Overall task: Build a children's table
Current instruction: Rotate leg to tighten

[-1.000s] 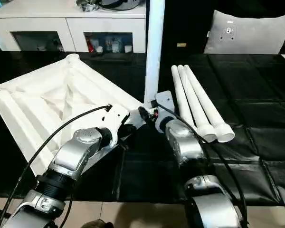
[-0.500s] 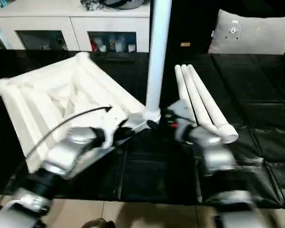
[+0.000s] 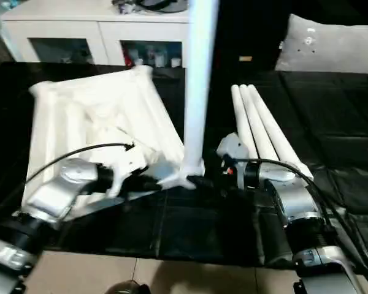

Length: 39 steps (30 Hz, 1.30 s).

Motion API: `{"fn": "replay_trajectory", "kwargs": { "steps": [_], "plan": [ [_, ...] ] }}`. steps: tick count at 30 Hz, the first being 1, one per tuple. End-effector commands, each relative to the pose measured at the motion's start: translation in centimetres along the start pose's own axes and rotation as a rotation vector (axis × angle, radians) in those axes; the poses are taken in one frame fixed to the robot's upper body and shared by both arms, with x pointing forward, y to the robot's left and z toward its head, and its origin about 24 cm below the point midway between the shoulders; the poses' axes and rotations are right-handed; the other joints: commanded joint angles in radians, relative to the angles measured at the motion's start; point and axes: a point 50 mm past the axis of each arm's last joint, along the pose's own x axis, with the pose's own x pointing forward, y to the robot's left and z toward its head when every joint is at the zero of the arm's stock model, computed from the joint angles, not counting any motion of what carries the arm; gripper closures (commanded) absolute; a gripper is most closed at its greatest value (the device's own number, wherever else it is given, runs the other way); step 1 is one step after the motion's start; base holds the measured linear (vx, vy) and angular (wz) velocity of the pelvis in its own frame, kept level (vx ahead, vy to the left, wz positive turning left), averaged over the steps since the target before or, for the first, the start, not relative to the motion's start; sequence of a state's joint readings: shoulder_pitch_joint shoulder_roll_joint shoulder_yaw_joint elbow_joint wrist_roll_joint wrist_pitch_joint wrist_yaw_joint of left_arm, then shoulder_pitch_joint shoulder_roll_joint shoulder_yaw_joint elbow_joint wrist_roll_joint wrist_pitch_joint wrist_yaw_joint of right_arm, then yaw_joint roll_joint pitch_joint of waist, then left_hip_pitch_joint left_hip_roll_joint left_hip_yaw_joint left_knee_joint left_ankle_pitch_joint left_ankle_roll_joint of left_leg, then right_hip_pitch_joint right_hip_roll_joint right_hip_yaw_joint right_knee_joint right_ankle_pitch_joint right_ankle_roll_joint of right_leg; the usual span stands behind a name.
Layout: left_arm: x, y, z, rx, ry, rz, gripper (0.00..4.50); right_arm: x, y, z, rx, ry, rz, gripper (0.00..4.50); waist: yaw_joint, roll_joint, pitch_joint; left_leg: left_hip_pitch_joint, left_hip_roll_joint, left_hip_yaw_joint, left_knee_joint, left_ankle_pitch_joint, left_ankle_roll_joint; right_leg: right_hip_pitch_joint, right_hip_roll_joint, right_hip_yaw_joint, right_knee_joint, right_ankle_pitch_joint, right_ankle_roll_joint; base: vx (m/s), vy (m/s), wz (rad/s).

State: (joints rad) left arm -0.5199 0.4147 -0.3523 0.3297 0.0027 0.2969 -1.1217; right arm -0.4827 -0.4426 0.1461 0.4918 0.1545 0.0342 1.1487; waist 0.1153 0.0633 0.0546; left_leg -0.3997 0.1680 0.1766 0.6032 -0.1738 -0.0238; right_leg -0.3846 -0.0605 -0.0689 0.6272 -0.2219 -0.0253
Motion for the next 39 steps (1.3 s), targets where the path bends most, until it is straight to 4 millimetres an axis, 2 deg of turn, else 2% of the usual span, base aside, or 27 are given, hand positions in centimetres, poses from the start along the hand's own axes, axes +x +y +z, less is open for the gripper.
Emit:
{"fn": "replay_trajectory", "kwargs": {
  "steps": [1, 2, 12, 17, 22, 32, 33, 35, 36, 39],
  "plan": [
    [0.2, -0.6, 0.2, 0.043, 0.028, -0.088, 4.50, 0.1, 0.2, 0.2, -0.005, -0.002, 0.038, 0.60, -0.003, -0.002, -0.072, 0.026, 0.072, -0.028, -0.064, -0.167, 0.081, 0.041, -0.096, 0.051, -0.071, -0.042, -0.248, 0.000, 0.000, 0.00],
    [0.2, -0.7, 0.2, 0.047, 0.029, -0.103, 4.50, 0.1, 0.2, 0.2, 0.000, -0.004, 0.049, 0.76, -0.003, -0.004, -0.072, 0.026, 0.072, -0.028, -0.064, -0.165, 0.081, 0.041, -0.096, 0.051, -0.071, -0.044, -0.247, 0.000, 0.000, 0.00],
    [0.1, -1.1, 0.2, 0.061, 0.027, -0.158, 4.50, 0.8, 0.5, 0.3, 0.008, -0.014, 0.083, 1.60, -0.002, -0.001, -0.073, 0.026, 0.072, -0.029, -0.064, -0.167, 0.074, 0.042, -0.097, 0.051, -0.071, -0.050, -0.246, 0.000, 0.000, 0.00],
    [0.1, -1.1, 0.2, 0.065, 0.030, -0.164, 4.50, 1.0, 0.6, 0.3, 0.013, -0.019, 0.096, 1.82, -0.006, -0.001, -0.071, 0.027, 0.072, -0.029, -0.066, -0.190, 0.065, 0.041, -0.096, 0.052, -0.074, -0.081, -0.243, 0.000, 0.000, 0.00],
    [0.0, -1.0, 0.1, 0.064, 0.035, -0.158, 4.50, 1.3, 1.0, 0.2, 0.028, -0.023, 0.114, 1.98, -0.006, 0.001, -0.073, 0.026, 0.071, -0.029, -0.065, -0.171, 0.070, 0.042, -0.094, 0.051, -0.071, -0.054, -0.246, 0.000, 0.000, 0.00],
    [0.2, -1.2, 0.1, 0.051, 0.024, -0.151, 4.50, 2.0, 1.8, -0.3, 0.067, -0.041, 0.100, 1.99, -0.005, 0.005, -0.072, 0.028, 0.072, -0.030, -0.067, -0.192, 0.059, 0.040, -0.094, 0.051, -0.073, -0.072, -0.244, 0.000, 0.000, 0.00],
    [0.2, -1.2, 0.1, 0.052, 0.025, -0.152, 4.50, 2.1, 1.8, -0.3, 0.082, -0.039, 0.096, 1.65, -0.006, 0.004, -0.070, 0.028, 0.071, -0.030, -0.069, -0.205, 0.054, 0.040, -0.094, 0.051, -0.075, -0.090, -0.243, 0.000, 0.000, 0.00],
    [0.1, -1.1, 0.1, 0.054, 0.027, -0.152, 4.50, 2.1, 1.7, -0.3, 0.094, -0.043, 0.093, 1.65, -0.006, 0.005, -0.069, 0.030, 0.072, -0.030, -0.070, -0.215, 0.047, 0.040, -0.095, 0.052, -0.077, -0.104, -0.240, 0.000, 0.000, 0.00],
    [0.1, -1.1, 0.1, 0.055, 0.028, -0.152, 4.50, 2.0, 1.7, -0.2, 0.102, -0.046, 0.096, 1.28, -0.007, 0.005, -0.069, 0.030, 0.072, -0.030, -0.071, -0.218, 0.045, 0.041, -0.094, 0.052, -0.076, -0.106, -0.240, 0.000, 0.000, 0.00],
    [0.1, -1.1, 0.1, 0.058, 0.031, -0.152, 4.50, 2.0, 1.7, -0.1, 0.092, -0.044, 0.104, 1.20, -0.007, 0.005, -0.071, 0.031, 0.072, -0.030, -0.071, -0.220, 0.038, 0.041, -0.095, 0.053, -0.076, -0.106, -0.239, 0.000, 0.000, 0.00]
  ]
}}
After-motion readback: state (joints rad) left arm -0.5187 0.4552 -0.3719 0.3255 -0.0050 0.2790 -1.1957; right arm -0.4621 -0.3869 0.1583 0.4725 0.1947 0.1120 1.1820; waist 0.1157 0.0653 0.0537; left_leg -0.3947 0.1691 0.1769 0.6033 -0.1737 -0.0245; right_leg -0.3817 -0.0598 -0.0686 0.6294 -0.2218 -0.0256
